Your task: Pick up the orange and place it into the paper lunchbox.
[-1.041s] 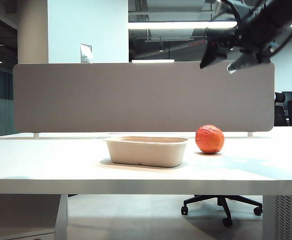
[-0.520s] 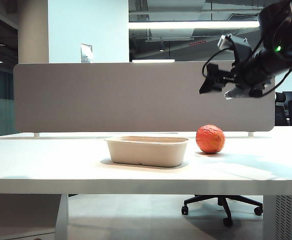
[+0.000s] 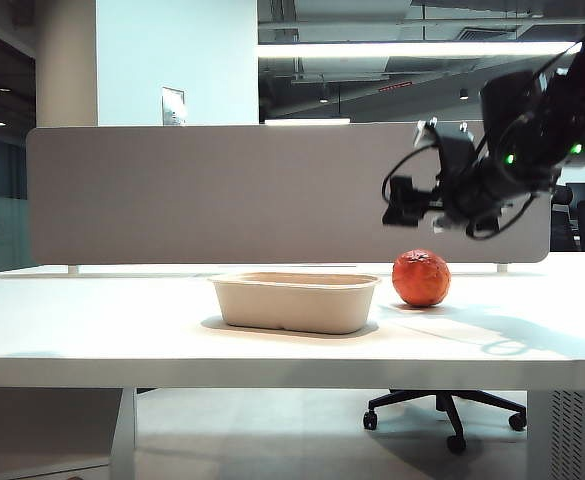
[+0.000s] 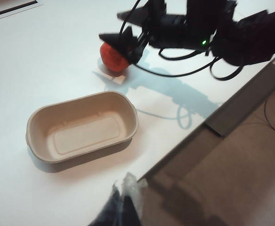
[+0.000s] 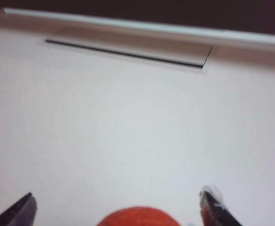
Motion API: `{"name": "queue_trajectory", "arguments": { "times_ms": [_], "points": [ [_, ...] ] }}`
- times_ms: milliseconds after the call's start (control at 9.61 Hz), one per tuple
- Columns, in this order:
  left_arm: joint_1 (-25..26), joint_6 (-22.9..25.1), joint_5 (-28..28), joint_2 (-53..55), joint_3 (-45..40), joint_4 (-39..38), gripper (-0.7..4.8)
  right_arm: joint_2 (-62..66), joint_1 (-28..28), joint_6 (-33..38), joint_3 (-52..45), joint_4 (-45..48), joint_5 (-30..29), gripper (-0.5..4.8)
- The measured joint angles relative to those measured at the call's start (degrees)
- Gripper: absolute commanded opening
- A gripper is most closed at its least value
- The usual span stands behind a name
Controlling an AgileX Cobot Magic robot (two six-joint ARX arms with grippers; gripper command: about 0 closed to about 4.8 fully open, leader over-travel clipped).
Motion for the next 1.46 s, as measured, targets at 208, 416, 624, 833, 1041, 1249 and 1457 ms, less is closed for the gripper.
{"name": "queue_trajectory", "arguments": {
  "times_ms": [208,416,624,833,1041,1249,1457],
  "points": [
    [0.00,0.00,0.00,0.00,0.00,-0.09,-0.06,4.28,-0.02,0.00,0.02,0.02,2.12,4.79],
    [0.00,0.00,0.00,0.00,0.00,-0.09,-0.06,5.70,-0.02,0.00,0.02,0.00,2.10,4.79],
    [0.00,0.00,0.00,0.00,0.00,-0.11,-0.06,5.81,-0.02,0.00,0.04,0.00,2.12,3.45],
    [0.00,-0.02,0.00,0.00,-0.02,-1.09,-0.06,5.81,-0.02,0.00,0.09,-0.17,2.56,2.62],
    [0.00,-0.02,0.00,0.00,0.00,-1.44,-0.06,5.77,-0.02,-0.09,0.20,-0.50,3.13,2.62],
    [0.00,0.00,-0.02,0.00,0.00,-1.44,-0.06,-10.93,-0.02,-0.11,0.15,-14.16,1.42,2.62],
    [0.00,0.02,-0.02,-0.02,1.62,-2.27,-0.06,-20.33,1.66,-0.11,0.31,-21.86,-6.69,2.62]
  ]
}}
